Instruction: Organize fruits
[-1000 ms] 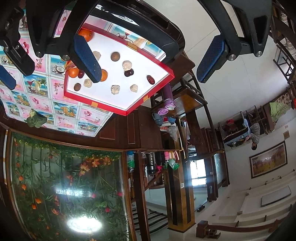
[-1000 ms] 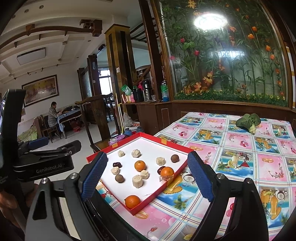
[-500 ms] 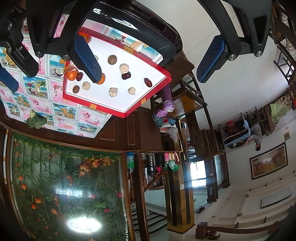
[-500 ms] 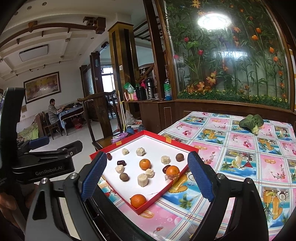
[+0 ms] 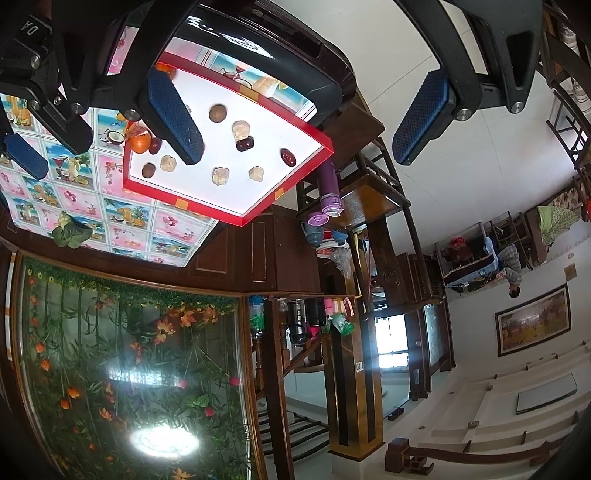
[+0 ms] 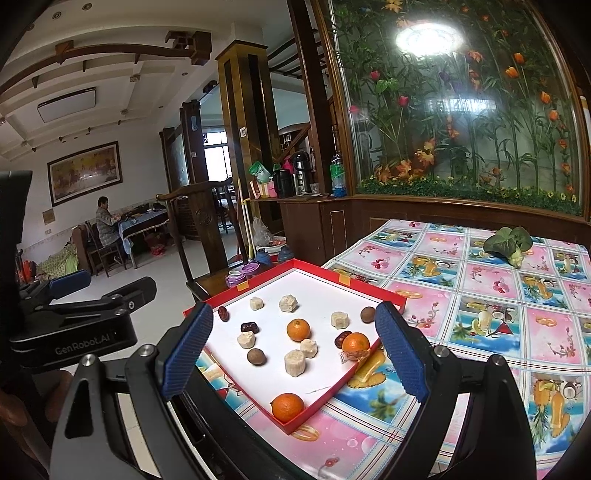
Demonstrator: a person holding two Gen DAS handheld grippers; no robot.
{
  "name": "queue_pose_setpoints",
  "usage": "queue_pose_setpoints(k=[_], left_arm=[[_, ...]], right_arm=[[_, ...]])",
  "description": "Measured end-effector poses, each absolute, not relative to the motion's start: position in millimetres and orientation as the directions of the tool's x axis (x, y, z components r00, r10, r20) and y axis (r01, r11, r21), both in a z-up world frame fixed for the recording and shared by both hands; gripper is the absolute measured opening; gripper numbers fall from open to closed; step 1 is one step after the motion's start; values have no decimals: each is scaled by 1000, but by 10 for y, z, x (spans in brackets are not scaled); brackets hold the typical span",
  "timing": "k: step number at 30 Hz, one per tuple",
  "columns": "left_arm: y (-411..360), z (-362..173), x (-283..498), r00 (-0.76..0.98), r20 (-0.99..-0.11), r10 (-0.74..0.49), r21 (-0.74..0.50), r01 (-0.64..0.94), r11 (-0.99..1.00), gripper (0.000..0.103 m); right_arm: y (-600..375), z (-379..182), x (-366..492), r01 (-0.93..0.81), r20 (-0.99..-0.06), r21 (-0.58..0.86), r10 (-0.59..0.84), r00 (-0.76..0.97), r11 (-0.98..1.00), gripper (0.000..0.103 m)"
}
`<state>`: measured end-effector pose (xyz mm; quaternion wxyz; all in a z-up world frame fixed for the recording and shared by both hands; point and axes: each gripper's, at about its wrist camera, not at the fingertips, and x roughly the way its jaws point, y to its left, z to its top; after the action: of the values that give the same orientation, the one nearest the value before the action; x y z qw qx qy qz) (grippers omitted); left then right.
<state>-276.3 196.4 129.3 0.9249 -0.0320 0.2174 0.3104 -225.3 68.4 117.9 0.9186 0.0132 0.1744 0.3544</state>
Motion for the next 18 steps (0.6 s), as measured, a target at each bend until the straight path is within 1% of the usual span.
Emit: queue_pose_setpoints(k=[18], left_arm=[[1977, 1255, -2684, 717, -459, 525, 77, -556, 827, 103]], right_arm=[[737, 1162, -2190, -644, -315, 167, 659, 682, 746, 90]])
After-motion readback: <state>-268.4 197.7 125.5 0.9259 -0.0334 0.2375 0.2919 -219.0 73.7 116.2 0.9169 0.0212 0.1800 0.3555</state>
